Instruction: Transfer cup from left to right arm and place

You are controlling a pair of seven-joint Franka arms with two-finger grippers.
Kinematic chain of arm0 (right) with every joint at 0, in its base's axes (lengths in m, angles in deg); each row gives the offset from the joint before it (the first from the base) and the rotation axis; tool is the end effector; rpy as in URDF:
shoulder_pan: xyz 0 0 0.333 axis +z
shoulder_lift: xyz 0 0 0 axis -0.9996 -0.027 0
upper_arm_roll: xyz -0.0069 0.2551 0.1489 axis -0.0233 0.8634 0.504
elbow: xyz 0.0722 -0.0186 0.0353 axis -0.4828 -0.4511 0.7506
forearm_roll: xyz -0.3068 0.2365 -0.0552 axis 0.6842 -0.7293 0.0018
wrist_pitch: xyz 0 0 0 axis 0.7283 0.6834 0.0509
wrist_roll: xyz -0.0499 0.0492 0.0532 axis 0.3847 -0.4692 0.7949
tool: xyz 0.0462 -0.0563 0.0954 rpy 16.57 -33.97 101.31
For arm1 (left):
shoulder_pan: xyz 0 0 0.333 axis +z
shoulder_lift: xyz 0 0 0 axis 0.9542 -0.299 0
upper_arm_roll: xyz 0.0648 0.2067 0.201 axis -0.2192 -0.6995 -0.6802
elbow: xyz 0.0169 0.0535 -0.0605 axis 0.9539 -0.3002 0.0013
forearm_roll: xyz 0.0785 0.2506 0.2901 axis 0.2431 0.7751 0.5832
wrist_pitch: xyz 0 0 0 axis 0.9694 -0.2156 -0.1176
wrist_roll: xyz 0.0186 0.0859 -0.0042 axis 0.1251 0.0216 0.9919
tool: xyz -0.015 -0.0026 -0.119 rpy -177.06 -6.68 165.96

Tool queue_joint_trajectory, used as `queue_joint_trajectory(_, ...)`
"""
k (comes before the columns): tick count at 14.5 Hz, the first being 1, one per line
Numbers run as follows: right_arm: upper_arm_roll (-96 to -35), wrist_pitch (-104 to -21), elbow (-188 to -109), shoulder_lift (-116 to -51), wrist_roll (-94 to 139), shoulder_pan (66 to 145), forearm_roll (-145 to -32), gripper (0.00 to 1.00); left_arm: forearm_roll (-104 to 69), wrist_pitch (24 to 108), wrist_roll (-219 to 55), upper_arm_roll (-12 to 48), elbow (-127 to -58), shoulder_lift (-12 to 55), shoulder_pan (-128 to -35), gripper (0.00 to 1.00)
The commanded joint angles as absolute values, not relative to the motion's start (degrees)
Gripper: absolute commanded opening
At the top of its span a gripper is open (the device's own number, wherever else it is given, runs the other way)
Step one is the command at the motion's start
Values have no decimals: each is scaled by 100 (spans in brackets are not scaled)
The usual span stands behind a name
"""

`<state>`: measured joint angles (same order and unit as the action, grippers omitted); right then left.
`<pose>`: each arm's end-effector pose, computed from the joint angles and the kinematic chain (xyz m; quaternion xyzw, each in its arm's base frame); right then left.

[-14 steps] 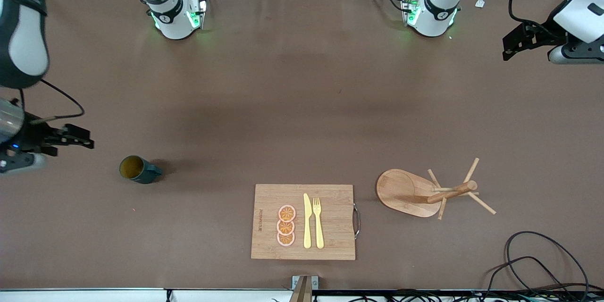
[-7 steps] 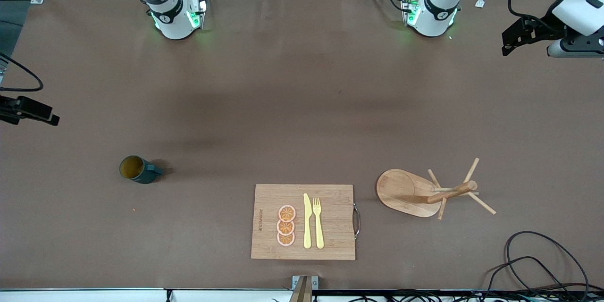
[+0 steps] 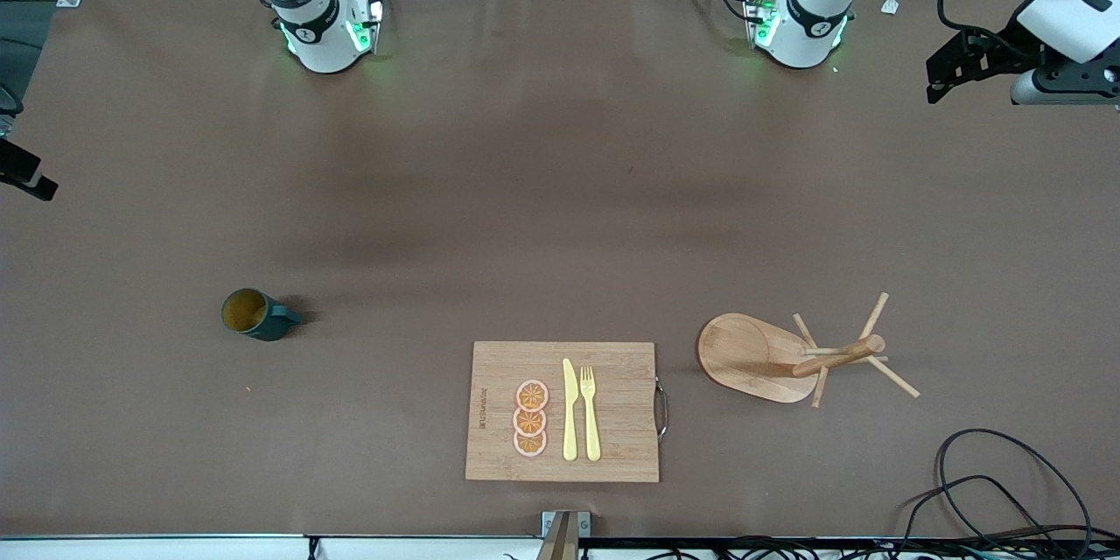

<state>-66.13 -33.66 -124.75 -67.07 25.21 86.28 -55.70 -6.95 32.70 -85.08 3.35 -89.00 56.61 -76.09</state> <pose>0.5796 -0.0675 0.6361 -0.9980 0.0429 -0.0383 0.0261 0.4886 -0.0587 0.6182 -0.9991 0.0291 0.0224 0.0198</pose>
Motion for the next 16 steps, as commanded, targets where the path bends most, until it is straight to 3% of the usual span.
queue_joint_trajectory(1,-6114,-3384,-12623,-6545,2635,8292,-5306,100,-596,3337,-8534,376,-8757,5559,-7594,100)
queue_joint_trajectory(16,-6122,-3384,-12632,-6545,2635,8318,-5297,100,-596,3179,-8579,341,-8484,5408,-7585,100)
